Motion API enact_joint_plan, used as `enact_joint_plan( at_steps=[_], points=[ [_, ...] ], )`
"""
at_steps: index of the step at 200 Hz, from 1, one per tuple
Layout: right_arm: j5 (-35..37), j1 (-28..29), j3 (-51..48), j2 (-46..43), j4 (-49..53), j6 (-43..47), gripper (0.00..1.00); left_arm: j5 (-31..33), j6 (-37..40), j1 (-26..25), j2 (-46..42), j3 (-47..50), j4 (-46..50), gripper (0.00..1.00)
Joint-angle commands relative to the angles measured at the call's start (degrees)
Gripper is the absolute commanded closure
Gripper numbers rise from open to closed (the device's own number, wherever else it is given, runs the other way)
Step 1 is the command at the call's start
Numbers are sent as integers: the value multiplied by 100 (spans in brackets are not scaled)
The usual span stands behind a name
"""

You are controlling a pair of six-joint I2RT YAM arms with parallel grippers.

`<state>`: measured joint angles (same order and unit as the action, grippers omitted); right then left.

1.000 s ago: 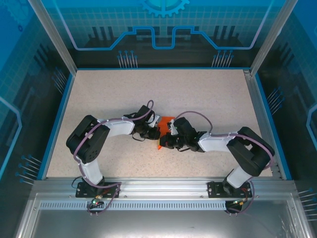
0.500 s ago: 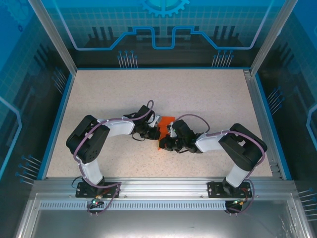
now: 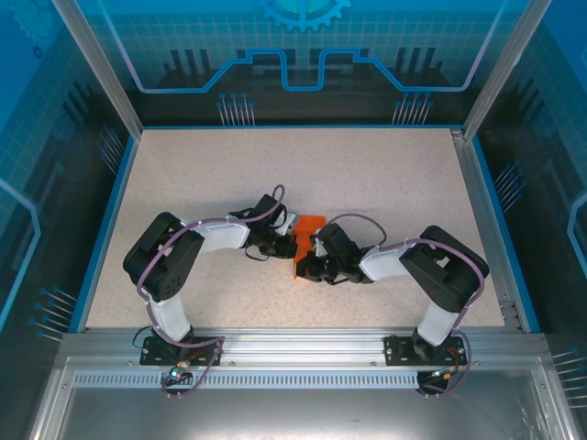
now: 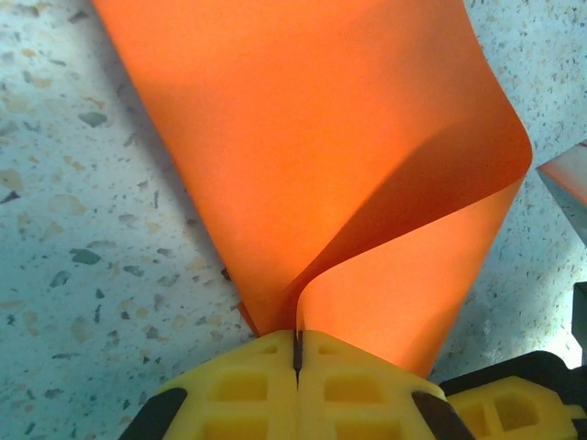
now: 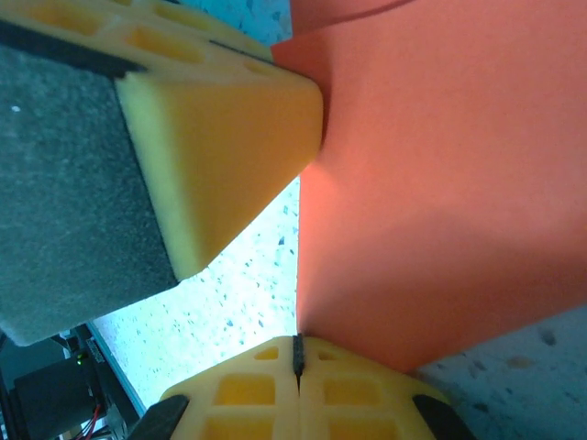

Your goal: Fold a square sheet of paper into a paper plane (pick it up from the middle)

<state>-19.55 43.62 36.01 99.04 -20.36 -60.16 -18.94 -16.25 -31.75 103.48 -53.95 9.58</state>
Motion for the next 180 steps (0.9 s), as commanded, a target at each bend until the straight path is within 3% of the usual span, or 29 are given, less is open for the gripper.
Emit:
enact_joint_plan(
  at_steps=[1,62,158,180],
  points=[
    [-8,77,99,61,-22,74,100,-22,-10,13,226,-19,228,100],
    [-22,136,-23,-295,-71,140,100,-39,-1,17,262,-63,237,100],
    [-48,209,96,431,-178,131,100,-40,-6,18,260,-45,237,100],
    [-87,157,13,162,-141,128,100,-40,17,19,254,-54,272,100]
  ],
)
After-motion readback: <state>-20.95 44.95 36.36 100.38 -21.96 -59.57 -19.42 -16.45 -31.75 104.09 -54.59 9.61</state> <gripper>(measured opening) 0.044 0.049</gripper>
